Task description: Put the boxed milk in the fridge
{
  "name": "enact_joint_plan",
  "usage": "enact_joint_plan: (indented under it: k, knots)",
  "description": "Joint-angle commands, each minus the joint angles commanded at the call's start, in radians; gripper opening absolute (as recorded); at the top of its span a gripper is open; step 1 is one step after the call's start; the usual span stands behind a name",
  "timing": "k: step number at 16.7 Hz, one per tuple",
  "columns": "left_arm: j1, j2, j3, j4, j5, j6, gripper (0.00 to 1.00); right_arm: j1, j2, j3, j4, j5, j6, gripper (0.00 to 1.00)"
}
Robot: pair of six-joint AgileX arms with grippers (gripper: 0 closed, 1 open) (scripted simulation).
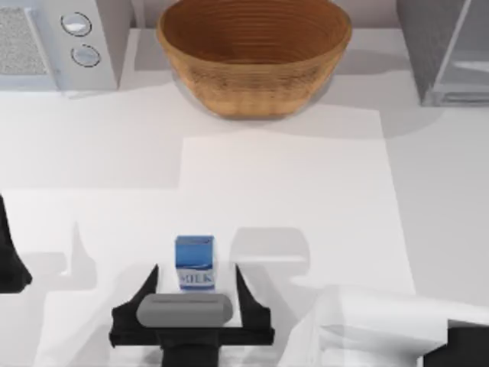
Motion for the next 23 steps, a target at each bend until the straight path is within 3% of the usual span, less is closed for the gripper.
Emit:
enact_joint_plan:
  k: [7, 14, 19, 23]
  knots:
    - [0.000, 0.000, 0.000, 0.000, 0.000, 0.000, 1.00, -0.005, 0.003, -0.001, 0.003, -0.001, -0.003, 1.00]
    - [0.000, 0.000, 0.000, 0.000, 0.000, 0.000, 1.00, -0.102, 0.064, 0.052, 0.156, -0.092, -0.151, 1.00]
    - [0.000, 0.000, 0.000, 0.000, 0.000, 0.000, 1.00, -0.116, 0.072, 0.058, 0.174, -0.105, -0.167, 1.00]
    - [0.000, 0.000, 0.000, 0.000, 0.000, 0.000, 1.00, -0.116, 0.072, 0.058, 0.174, -0.105, -0.167, 0.70]
